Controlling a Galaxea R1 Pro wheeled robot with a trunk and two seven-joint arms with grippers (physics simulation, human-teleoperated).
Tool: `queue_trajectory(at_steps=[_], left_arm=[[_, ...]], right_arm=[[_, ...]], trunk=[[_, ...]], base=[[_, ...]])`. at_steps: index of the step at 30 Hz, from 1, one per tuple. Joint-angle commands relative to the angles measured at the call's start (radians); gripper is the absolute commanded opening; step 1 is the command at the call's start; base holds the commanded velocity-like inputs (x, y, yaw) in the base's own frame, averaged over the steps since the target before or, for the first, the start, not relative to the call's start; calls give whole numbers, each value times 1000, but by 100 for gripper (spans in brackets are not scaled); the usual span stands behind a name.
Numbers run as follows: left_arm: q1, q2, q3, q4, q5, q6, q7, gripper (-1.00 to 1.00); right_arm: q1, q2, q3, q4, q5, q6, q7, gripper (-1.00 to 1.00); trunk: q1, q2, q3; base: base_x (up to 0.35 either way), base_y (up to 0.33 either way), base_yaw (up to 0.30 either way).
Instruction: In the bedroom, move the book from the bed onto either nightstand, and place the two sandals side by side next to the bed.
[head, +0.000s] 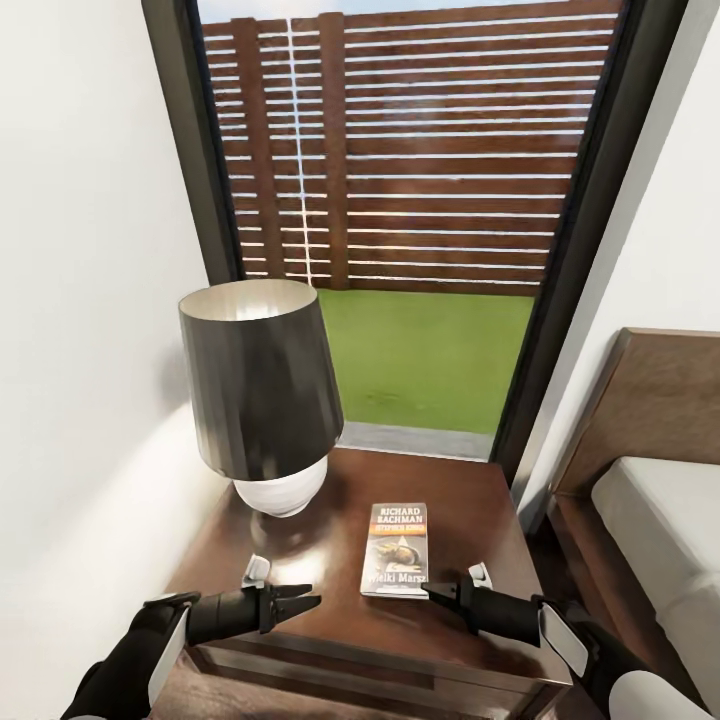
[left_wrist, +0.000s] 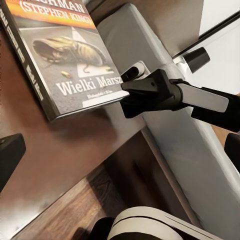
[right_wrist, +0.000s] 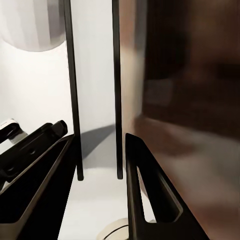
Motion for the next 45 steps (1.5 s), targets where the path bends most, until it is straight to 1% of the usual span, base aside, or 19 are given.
queue_trajectory(at_steps=[1,7,26,29,45], left_arm=[[0,0,0,0,2,10,-3,100],[-1,0,0,0,2,10,-3,100],[-1,1,2,0,3,10,-4,100],[-1,0,1,0,2,12,-4,100],[0,1,2,0,2,11,-4,100]], right_arm=[[-1,-1,5,0,-8,6,0,-100],[-1,-1,5,-1,-8,6,0,-100],[-1,-1,5,-1,-8,6,0,-100],[-1,-1,5,-1,-8,6,0,-100],[-1,-1,5,-2,-8,6,0,-100]], trunk=[[0,0,-1],[2,-2,-24],[2,-2,-24],[1,-1,-13],[1,-1,-13]], base=[[0,0,0],[0,0,0],[0,0,0],[0,0,0],[0,0,0]])
